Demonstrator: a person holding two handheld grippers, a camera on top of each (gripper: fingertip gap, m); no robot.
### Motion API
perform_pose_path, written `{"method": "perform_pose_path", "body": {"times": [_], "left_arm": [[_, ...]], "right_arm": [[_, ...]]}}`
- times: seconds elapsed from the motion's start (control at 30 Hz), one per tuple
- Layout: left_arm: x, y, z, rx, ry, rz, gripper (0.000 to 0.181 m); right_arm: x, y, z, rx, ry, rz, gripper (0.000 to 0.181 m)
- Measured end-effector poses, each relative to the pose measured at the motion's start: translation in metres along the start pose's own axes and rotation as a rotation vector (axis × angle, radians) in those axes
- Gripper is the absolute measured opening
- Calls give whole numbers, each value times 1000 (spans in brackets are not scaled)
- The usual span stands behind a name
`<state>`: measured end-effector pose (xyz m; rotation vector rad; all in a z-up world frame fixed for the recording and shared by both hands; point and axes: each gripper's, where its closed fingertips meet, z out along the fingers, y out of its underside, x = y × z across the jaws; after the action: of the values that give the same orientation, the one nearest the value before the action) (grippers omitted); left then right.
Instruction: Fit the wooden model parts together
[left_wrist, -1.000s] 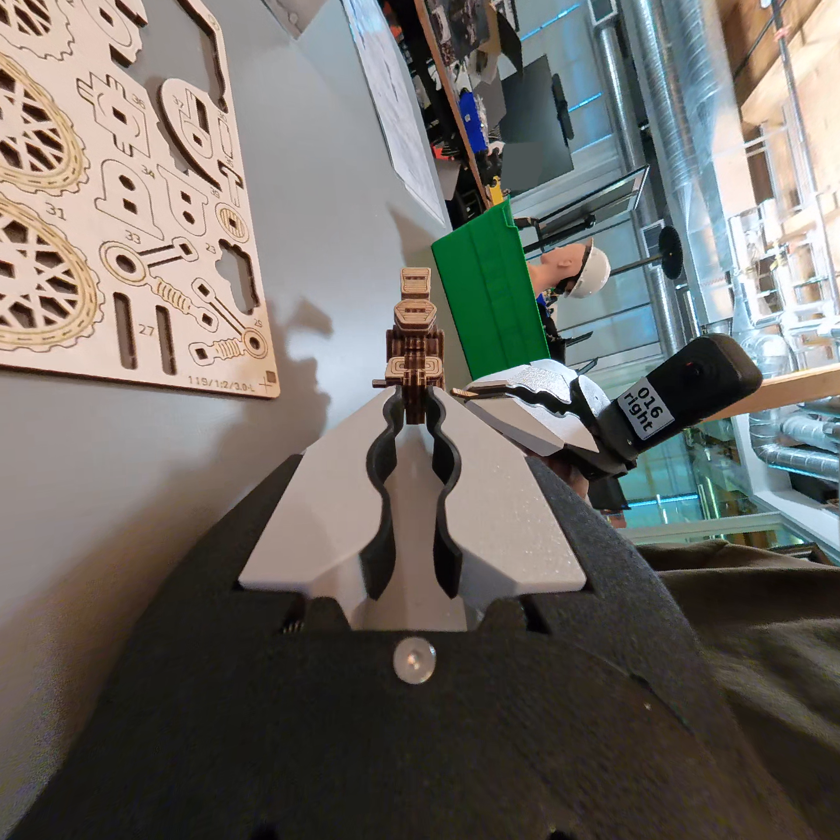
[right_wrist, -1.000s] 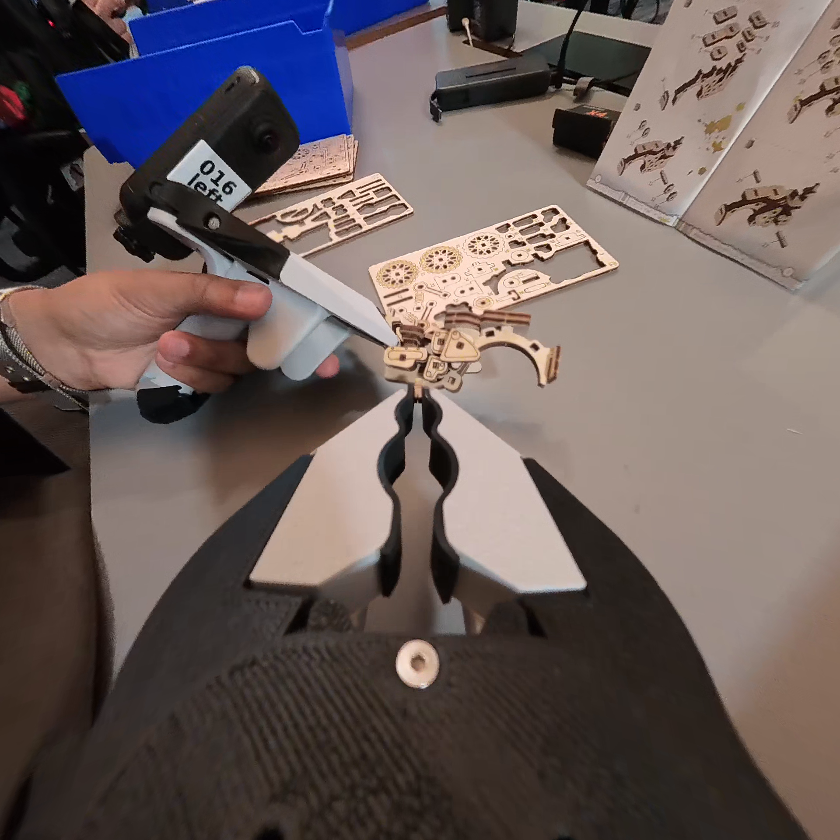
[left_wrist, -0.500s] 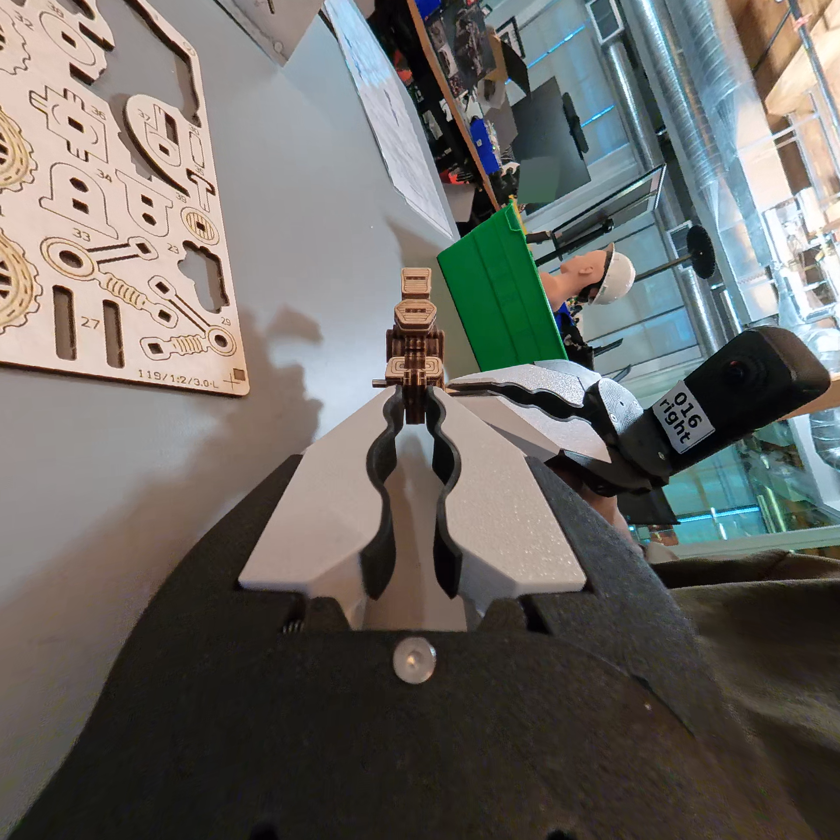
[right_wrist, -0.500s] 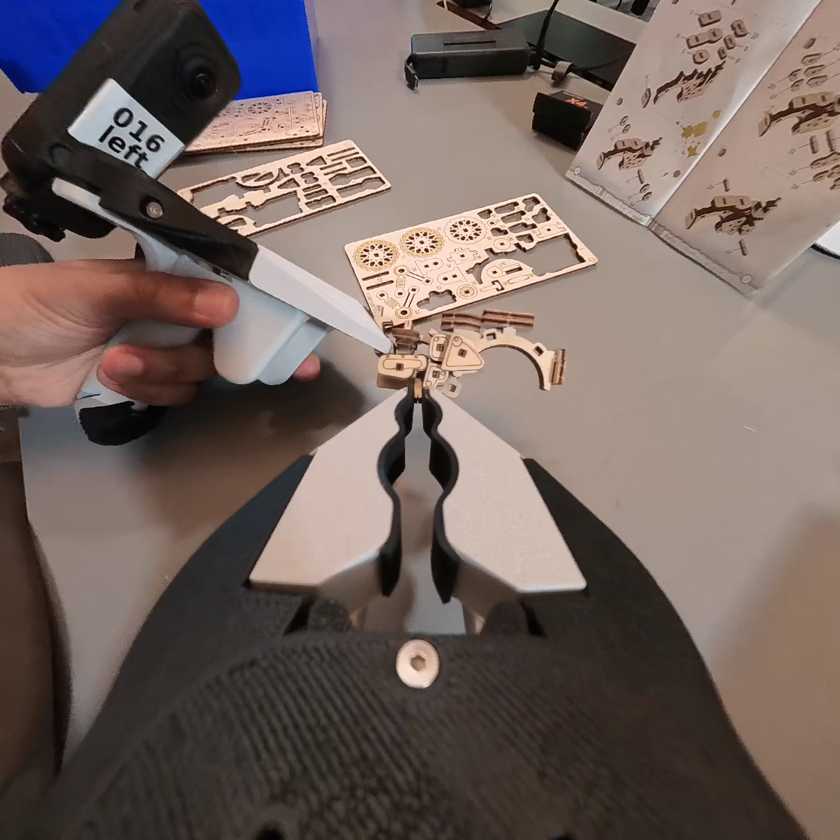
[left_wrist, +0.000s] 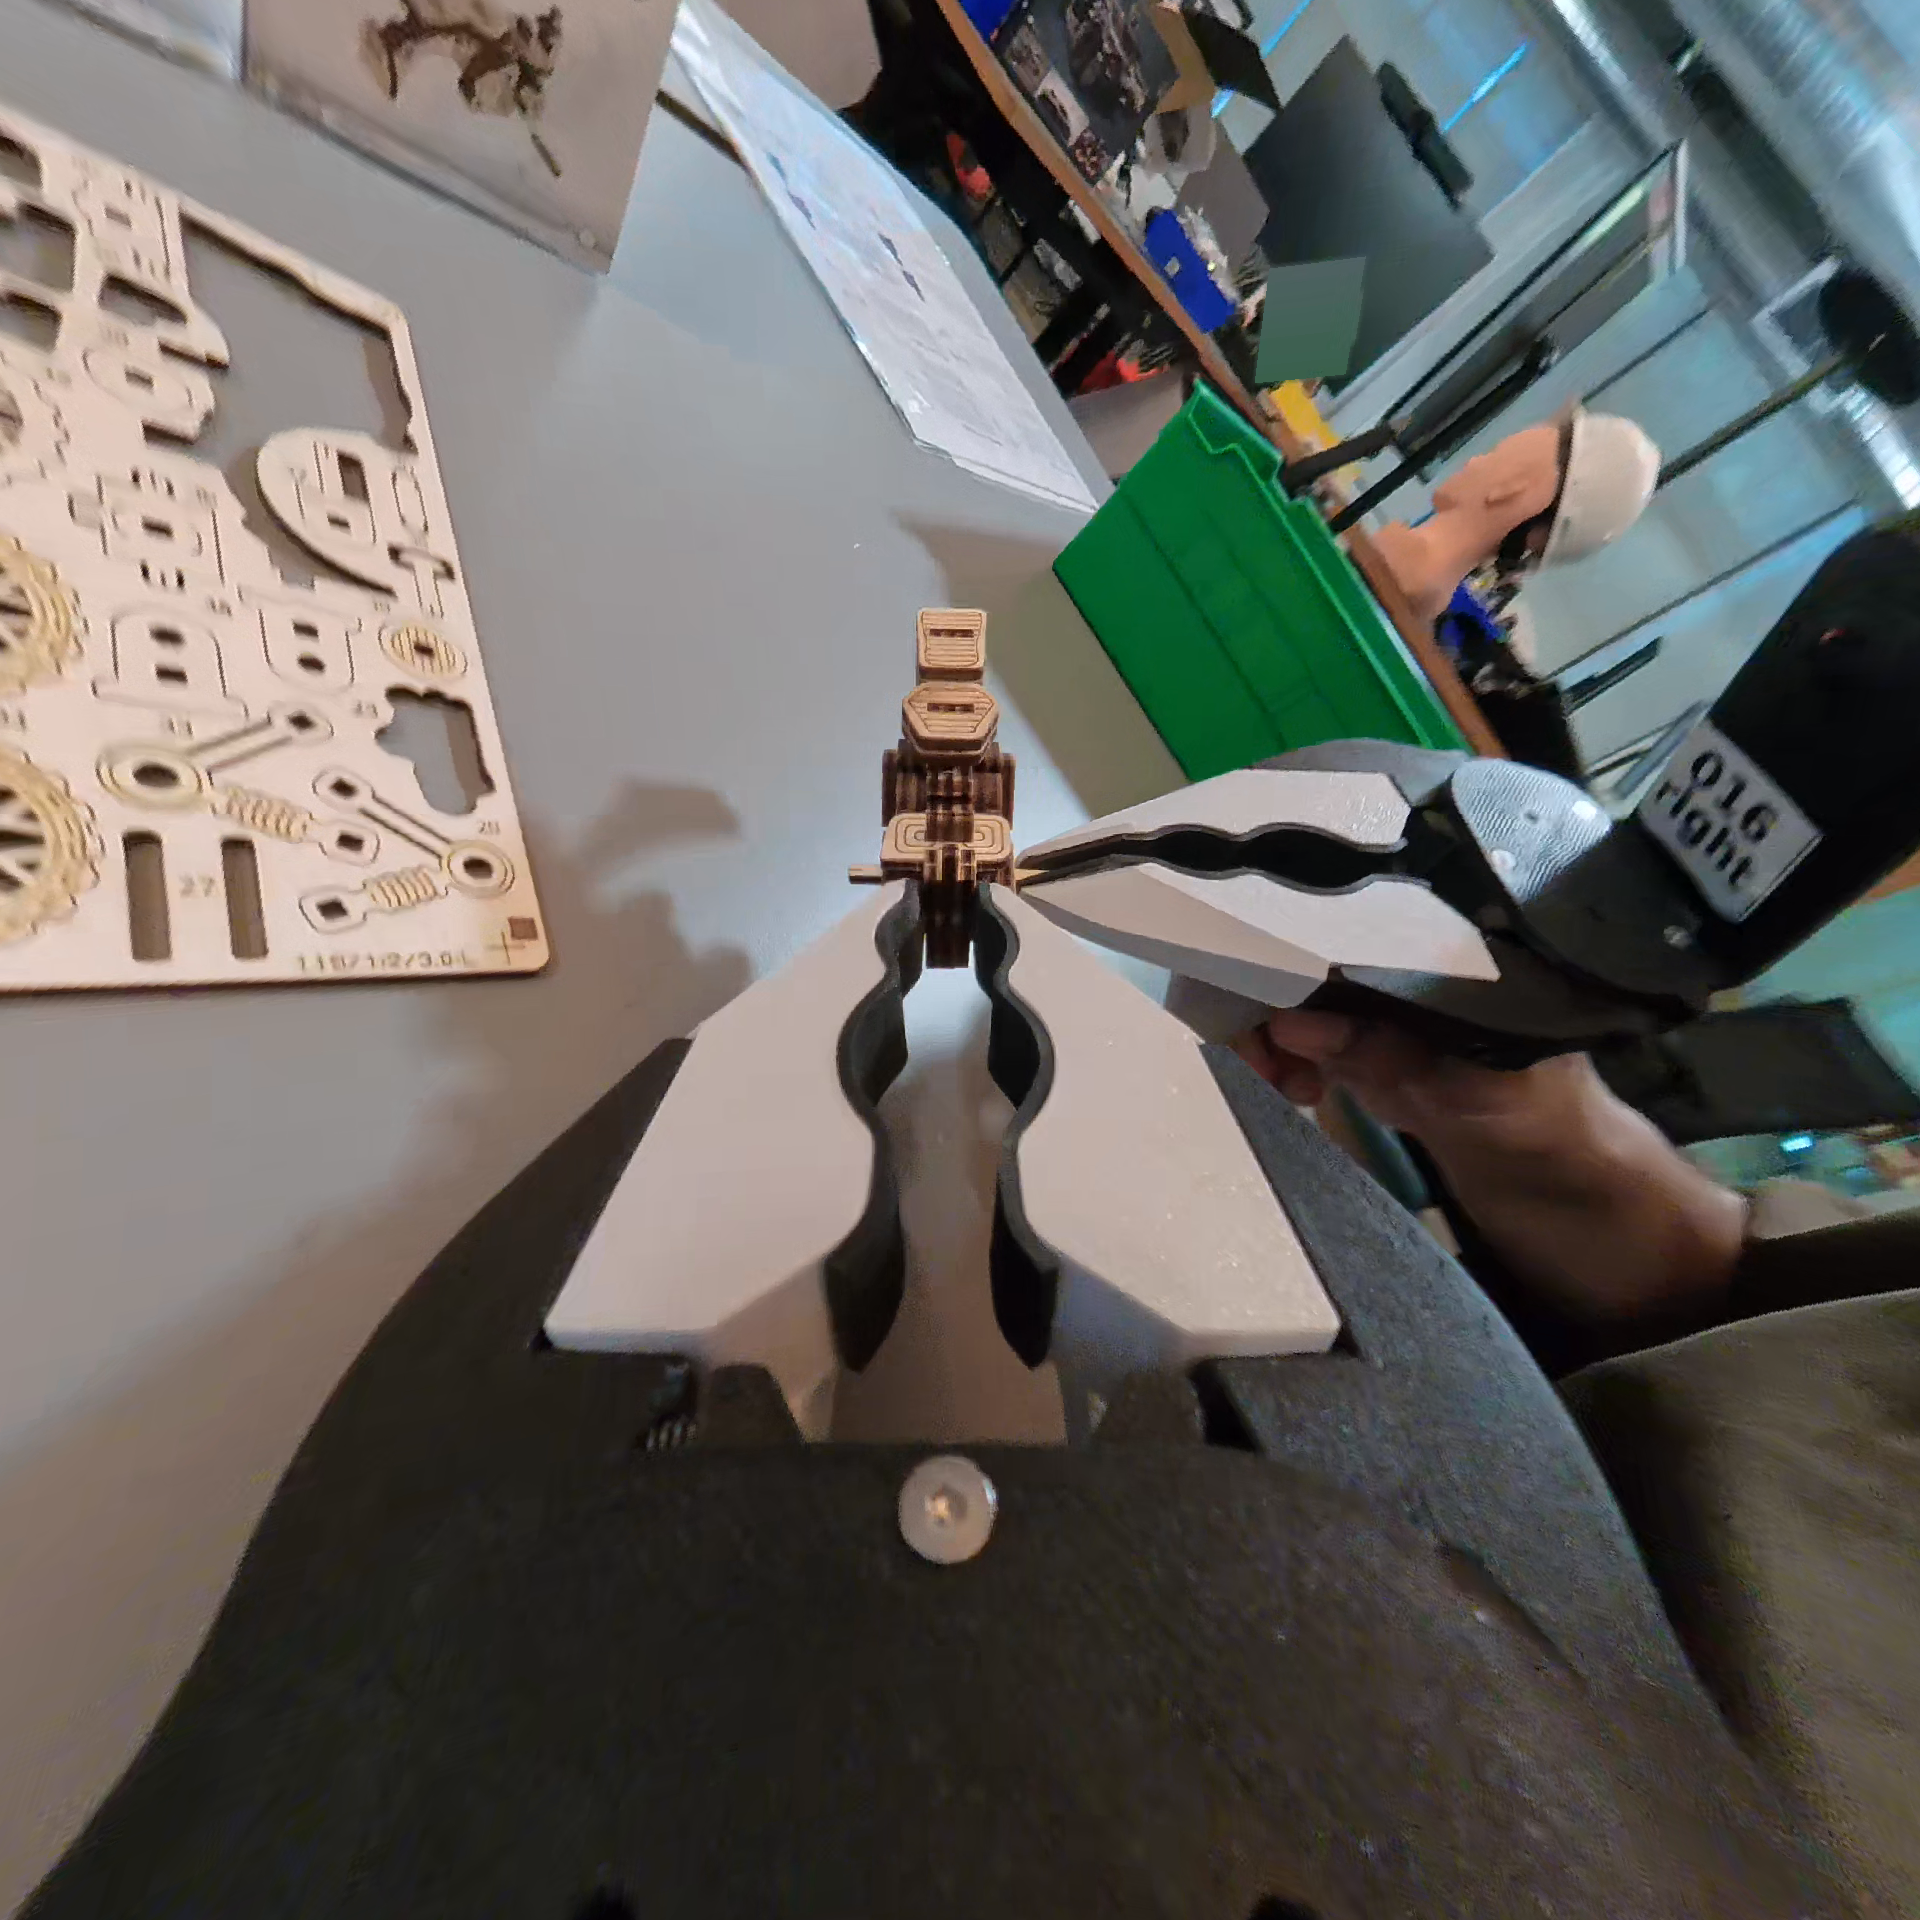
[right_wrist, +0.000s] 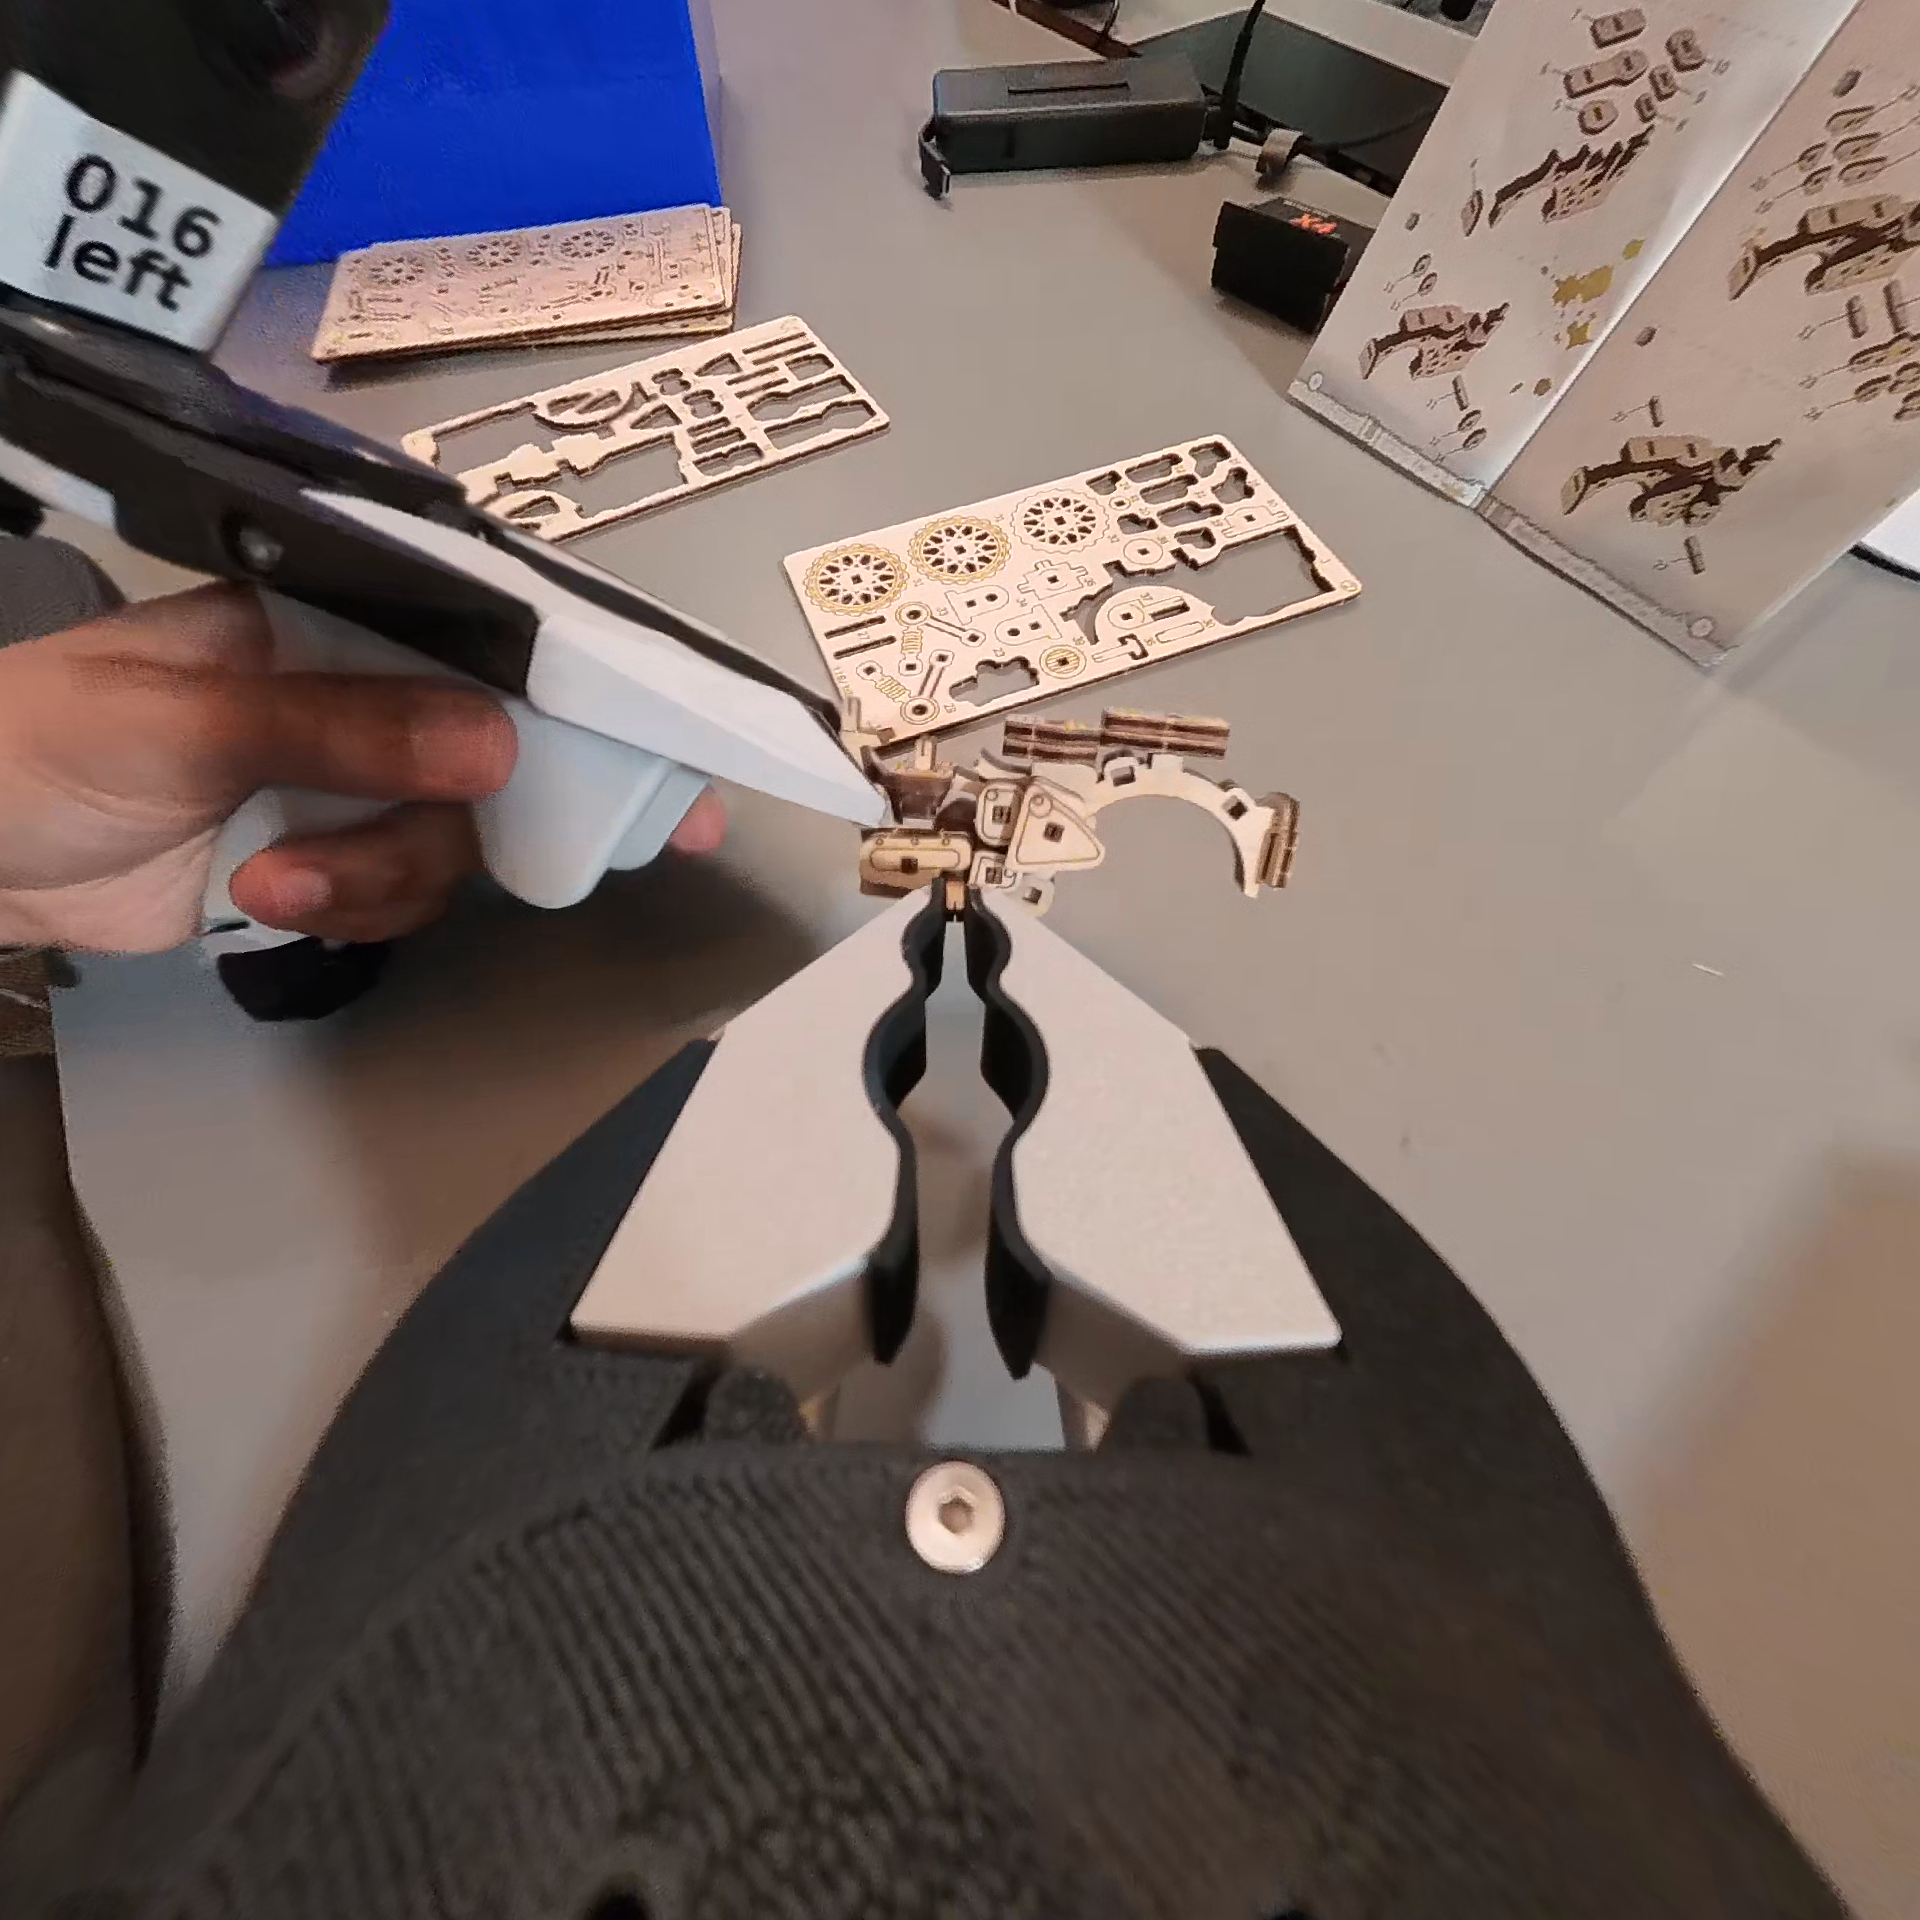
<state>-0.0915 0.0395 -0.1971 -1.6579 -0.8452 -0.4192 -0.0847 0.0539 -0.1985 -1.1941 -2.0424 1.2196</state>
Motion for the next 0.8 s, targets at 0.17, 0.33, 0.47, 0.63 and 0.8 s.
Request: {"method": "perform_pose_path", "body": {"times": [0.17, 0.33, 0.47, 0.63, 0.8], "left_arm": [[6, -2, -1, 13, -70, 186, 5], [7, -2, -3, 30, -39, 123, 6], [9, -2, -4, 34, -27, 111, 6], [10, -3, -5, 36, -7, 92, 6], [11, -4, -5, 38, -1, 99, 6]], "right_arm": [[0, -3, -3, 15, -14, 17, 1], [-1, -4, -4, 28, -27, 26, 1], [-2, -4, -5, 33, -44, 45, 1], [-3, -5, -6, 44, -58, 60, 1], [-3, -6, -7, 53, -61, 61, 1]]}}
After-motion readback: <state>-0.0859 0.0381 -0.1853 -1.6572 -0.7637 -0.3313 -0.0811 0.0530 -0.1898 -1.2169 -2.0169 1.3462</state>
